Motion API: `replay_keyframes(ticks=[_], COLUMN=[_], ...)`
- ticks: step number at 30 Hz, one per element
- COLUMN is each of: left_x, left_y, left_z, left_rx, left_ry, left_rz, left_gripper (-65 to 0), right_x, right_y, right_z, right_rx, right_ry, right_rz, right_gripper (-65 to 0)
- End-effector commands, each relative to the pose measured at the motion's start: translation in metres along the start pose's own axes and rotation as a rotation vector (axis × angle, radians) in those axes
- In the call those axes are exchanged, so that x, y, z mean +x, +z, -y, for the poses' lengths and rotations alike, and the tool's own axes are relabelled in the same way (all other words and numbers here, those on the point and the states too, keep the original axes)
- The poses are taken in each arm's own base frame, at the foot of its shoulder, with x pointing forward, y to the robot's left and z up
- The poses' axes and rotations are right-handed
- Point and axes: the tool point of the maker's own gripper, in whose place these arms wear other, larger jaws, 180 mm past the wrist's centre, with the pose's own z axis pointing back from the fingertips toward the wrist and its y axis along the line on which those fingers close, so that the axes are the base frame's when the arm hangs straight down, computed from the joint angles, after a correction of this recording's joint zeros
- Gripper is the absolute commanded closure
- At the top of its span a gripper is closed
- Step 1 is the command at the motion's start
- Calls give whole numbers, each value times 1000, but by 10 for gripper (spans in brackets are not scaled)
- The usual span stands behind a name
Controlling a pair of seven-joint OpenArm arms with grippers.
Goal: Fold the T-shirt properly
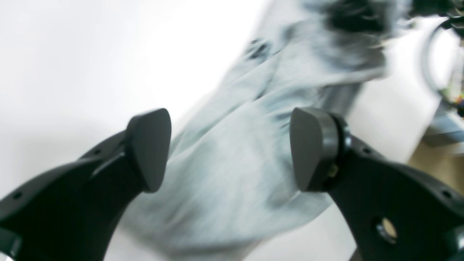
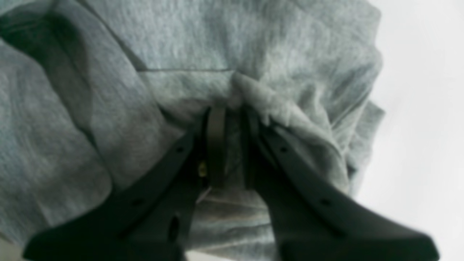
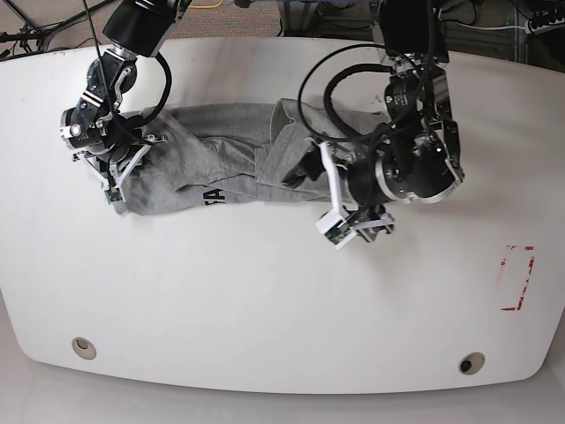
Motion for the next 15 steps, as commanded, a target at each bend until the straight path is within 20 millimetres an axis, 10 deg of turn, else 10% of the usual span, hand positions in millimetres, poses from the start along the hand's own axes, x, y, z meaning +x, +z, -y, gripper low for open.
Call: replay_keyframes(ticks=[1,15], left_x=[-4,-62], left_y=[12,27], left_z=[-19,-38], left_rx=[53,141], left_ry=[-7,-4], left_rz=[-2,-88], left_gripper=[-469,-271], right_x=[22,65], right_y=[15,65], right_z=[8,16], right_rx=[-43,-160], right_ry=[21,46], right_rz=[58,105], right_gripper=[-73,-143])
